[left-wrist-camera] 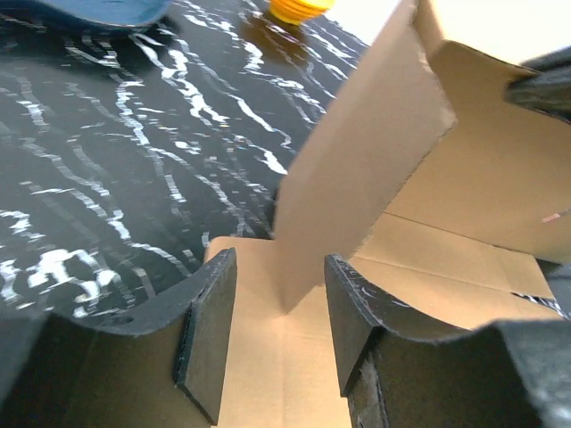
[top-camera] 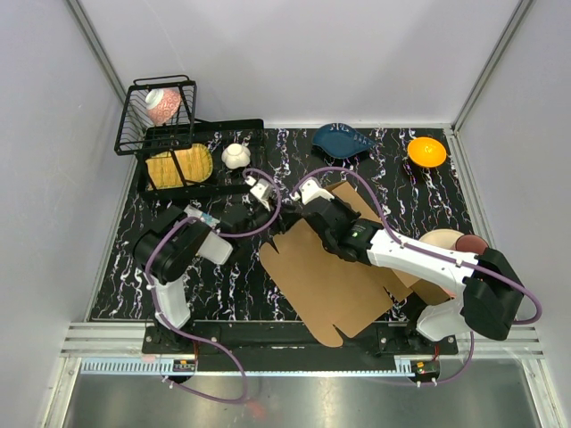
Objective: Fold the paper box
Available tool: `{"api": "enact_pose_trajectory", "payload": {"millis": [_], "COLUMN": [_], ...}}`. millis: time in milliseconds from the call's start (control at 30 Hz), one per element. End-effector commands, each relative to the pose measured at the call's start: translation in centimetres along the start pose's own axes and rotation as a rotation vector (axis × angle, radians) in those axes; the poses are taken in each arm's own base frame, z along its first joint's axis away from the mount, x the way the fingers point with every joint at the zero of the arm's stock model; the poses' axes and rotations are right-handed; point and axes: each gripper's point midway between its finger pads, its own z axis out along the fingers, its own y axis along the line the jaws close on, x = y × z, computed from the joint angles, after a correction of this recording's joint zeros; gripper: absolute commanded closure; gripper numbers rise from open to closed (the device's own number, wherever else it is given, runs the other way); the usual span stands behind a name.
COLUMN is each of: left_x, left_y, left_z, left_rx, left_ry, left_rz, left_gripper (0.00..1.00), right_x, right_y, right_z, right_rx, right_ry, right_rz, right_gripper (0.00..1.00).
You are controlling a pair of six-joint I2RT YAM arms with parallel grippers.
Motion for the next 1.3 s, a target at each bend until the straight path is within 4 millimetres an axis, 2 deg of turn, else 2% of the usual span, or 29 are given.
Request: {"api": "enact_pose_trajectory", "payload": {"millis": [0,67,133,167,267,533,567,667,867,1167,1267], "left_x": [-11.2,-11.3,-11.1,-10.4,-10.0,-7.6,-6.9,-6.4,-5.8,-2.6,-2.5], "left_y": [-2.4,-1.7,-1.1,-0.4,0.0,-4.5,-4.4,-4.2,-5.3,-4.9,-4.9], "left_z": [-1.7,-1.8,-1.2,-0.8,0.3,4.0,4.4,5.0,4.5,1.9,1.7], "left_rx": [0.083,0.056,0.035,0.01,-0.001,0.172,0.168,0.156,0.207,0.183,0.181], "left_ry": [-0.392,-0.397,-0.377,-0.338,-0.303,-0.236,-0.213,-0.203,-0.19,-0.086,-0.088], "left_rz": [0.16,0.153,0.149,0.148,0.173,0.233,0.245,0.255,0.259,0.269,0.257], "left_gripper": [0.54,0.55,0.57,0.58,0.59,0.52,0.52,0.52,0.51,0.48,0.47], "right_x": [3.2,3.1,3.1,3.2,3.1,3.0,3.0,3.0,3.0,2.9,2.8], "right_y": [5.9,5.9,5.9,5.9,6.0,6.2,6.3,6.2,6.2,6.5,6.6], "right_z": [-0.1,-0.1,-0.1,-0.1,-0.2,0.1,0.1,0.0,0.0,0.0,0.0], "right_rx": [-0.248,-0.249,-0.252,-0.253,-0.258,-0.259,-0.261,-0.261,-0.262,-0.276,-0.279], "right_ry": [0.077,0.073,0.074,0.074,0.069,0.075,0.075,0.074,0.073,0.072,0.073], "right_rz": [-0.032,-0.03,-0.031,-0.029,-0.026,-0.031,-0.029,-0.03,-0.027,-0.026,-0.027], "right_gripper": [0.94,0.94,0.94,0.94,0.94,0.94,0.94,0.94,0.94,0.95,0.94]}}
